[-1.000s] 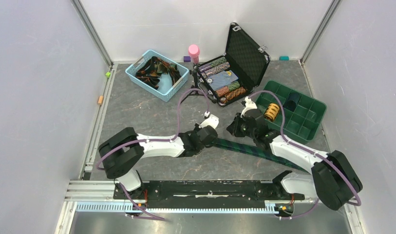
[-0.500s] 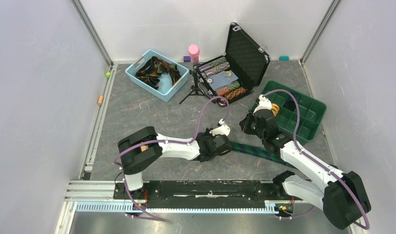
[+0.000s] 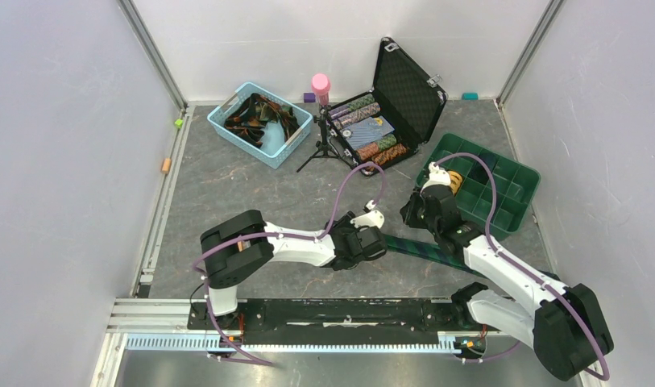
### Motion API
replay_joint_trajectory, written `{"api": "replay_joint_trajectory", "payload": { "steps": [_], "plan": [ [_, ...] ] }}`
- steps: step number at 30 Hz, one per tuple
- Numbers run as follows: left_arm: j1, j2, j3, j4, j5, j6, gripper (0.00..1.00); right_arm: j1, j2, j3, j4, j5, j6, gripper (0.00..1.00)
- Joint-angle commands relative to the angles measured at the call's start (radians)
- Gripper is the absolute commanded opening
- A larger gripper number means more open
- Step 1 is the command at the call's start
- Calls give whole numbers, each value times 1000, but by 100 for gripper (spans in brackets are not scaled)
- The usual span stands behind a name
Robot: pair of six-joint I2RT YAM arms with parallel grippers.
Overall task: Roll the ties
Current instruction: Roll the tie at the center of the board.
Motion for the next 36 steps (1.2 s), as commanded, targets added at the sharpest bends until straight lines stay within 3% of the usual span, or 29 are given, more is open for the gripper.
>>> {"api": "replay_joint_trajectory", "payload": {
  "steps": [1, 13, 19, 22, 29, 36],
  "plan": [
    [-8, 17, 36, 5, 27, -26, 40, -5, -3, -4, 19, 16, -14, 22],
    [-9, 19, 38, 44, 94, -32, 39, -7, 2, -15, 30, 1, -13, 22],
    [-9, 17, 22, 69, 128, -32, 32, -8, 7, -20, 38, -10, -17, 22],
    [-7, 17, 17, 86, 148, -26, 24, -8, 19, -24, 55, -36, -19, 22],
    [-6, 24, 9, 105, 175, -23, 22, -12, 67, -28, 158, -193, -57, 22],
    [-5, 29, -5, 109, 185, -30, 25, -20, 196, -32, 389, -496, -52, 11]
  ]
}}
